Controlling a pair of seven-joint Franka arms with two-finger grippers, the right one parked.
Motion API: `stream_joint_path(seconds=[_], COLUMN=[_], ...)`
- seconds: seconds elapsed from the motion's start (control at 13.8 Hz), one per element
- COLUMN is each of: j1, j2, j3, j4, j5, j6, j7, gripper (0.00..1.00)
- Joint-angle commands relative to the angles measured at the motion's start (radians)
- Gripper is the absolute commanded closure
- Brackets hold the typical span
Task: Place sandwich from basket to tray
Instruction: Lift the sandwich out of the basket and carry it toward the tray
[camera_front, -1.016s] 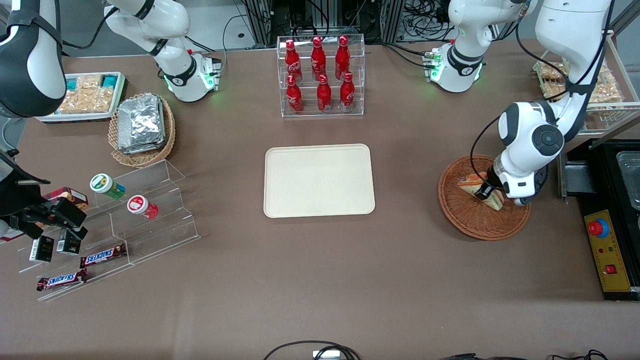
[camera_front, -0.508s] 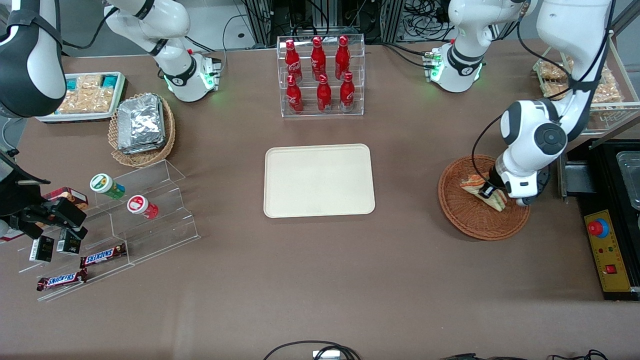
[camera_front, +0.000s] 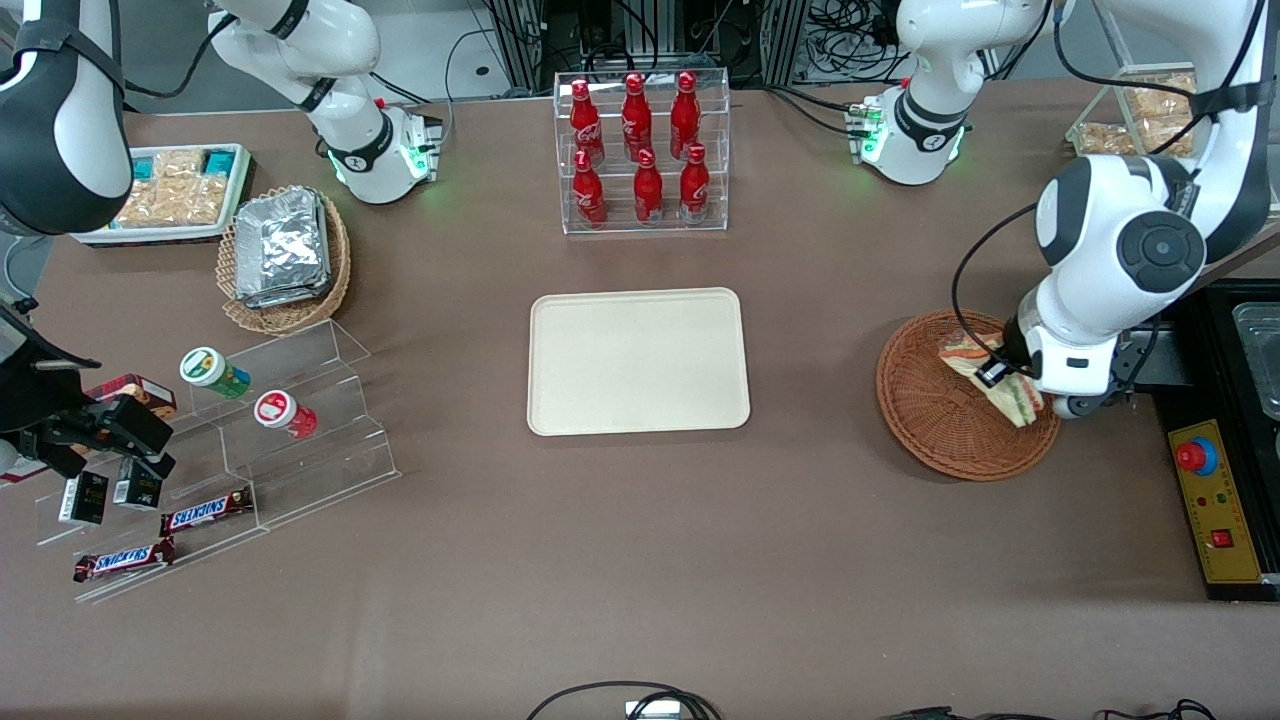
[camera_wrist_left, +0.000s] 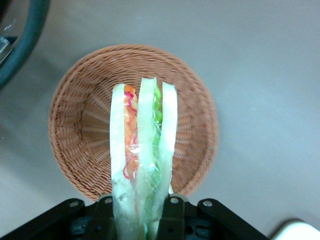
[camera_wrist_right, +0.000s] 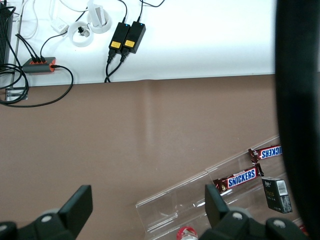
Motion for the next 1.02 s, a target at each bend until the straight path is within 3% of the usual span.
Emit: stream_joint_path(seconds=[0.0,0.29,0.44,0.94], j1=[0.001,0.000,-0.021,-0.233], j2=[0.017,0.034,0.051,0.222], j3=[-0.078,-0.256,-0.315,-0.326], j4=[0.070,0.078,0.078,0.138], j5=[-0.006,0.012,0.057,0.147], j6=[-0.036,-0.028,-0.028,0.000], j7=[0.051,0.078,0.066,0.055], gripper=[1.00,1.00,1.00,1.00])
